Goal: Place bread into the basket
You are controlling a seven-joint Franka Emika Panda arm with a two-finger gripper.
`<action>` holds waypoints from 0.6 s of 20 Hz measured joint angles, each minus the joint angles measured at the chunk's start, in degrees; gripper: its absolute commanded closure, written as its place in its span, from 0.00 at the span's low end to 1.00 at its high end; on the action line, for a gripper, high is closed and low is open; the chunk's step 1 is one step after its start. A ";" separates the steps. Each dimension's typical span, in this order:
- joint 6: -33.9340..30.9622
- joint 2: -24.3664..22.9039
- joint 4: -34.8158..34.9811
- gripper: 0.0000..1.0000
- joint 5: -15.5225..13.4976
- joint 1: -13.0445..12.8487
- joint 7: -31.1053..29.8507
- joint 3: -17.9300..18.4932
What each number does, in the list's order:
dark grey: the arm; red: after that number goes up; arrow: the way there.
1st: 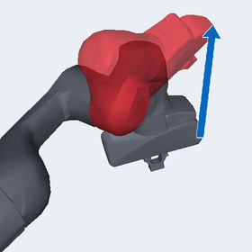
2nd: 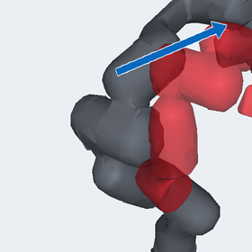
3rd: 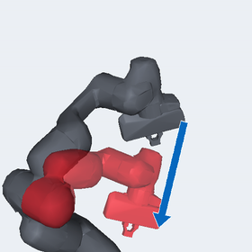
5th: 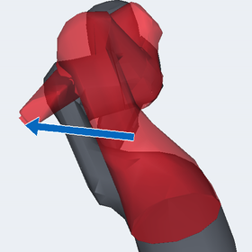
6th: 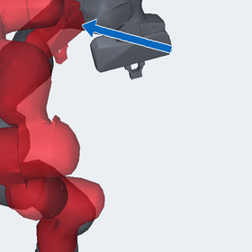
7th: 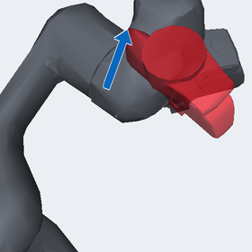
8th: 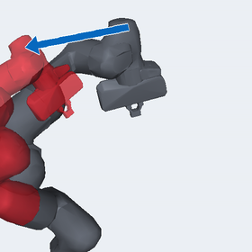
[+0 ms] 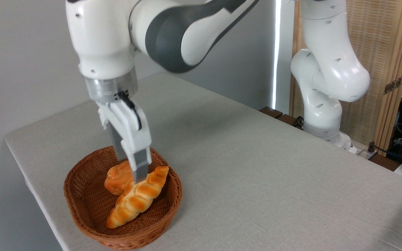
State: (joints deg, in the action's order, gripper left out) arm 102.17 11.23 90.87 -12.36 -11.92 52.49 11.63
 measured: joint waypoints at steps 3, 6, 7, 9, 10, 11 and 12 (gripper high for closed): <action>-4.78 -3.59 -0.08 0.00 0.70 0.04 -1.51 0.02; -7.93 -7.84 0.11 0.00 5.09 0.05 -3.94 -0.13; -8.31 -8.85 0.51 0.00 5.73 0.06 -5.02 -0.40; -8.36 -10.27 1.82 0.00 7.31 0.08 -8.21 -1.91; -8.35 -10.56 2.48 0.00 8.69 0.08 -9.54 -3.18; -8.24 -10.67 3.07 0.00 10.02 0.06 -10.72 -4.63; -7.87 -10.69 3.66 0.00 10.91 0.02 -11.82 -5.99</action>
State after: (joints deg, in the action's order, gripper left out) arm 94.30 0.54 94.53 -1.45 -11.89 40.66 5.64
